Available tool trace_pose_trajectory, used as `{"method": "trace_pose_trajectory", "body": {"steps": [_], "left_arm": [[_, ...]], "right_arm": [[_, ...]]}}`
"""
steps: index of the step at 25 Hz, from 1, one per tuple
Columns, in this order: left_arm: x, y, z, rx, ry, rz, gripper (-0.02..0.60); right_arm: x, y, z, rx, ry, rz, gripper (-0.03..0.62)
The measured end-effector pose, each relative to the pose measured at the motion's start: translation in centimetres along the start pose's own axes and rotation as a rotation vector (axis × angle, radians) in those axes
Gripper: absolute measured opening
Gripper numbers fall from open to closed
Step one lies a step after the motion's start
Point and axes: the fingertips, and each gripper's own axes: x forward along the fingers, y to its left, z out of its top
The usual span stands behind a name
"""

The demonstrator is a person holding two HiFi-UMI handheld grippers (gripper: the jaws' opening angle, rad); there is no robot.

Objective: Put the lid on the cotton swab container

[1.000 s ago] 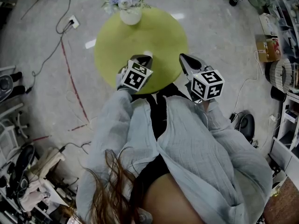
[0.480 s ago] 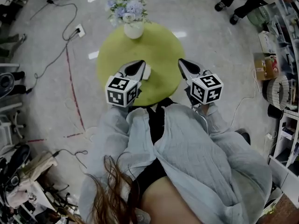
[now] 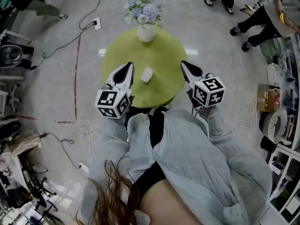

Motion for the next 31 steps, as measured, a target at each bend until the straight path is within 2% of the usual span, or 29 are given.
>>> {"method": "trace_pose_trajectory", "body": {"steps": [4, 10, 19, 31], "left_arm": [[-1.8, -0.2, -0.5, -0.024, -0.057, 0.061, 0.020], [-2.9, -1.0, -1.8, -0.033, -0.059, 0.099, 0.020], [-3.0, -1.7, -2.1, -0.029, -0.053, 0.106, 0.020], [-1.9, -2.2, -2.1, -0.026, -0.038, 0.077, 0.020]], "right_arm": [[-0.1, 0.0, 0.0, -0.036, -0.003, 0.036, 0.002], [0.0, 0.1, 0.0, -0.059, -0.004, 0.071, 0.002], [-0.1, 0.7, 0.0, -0.064, -0.003, 0.101, 0.002], [0.0, 0.2, 0.0, -0.060, 0.005, 0.096, 0.002]]}}
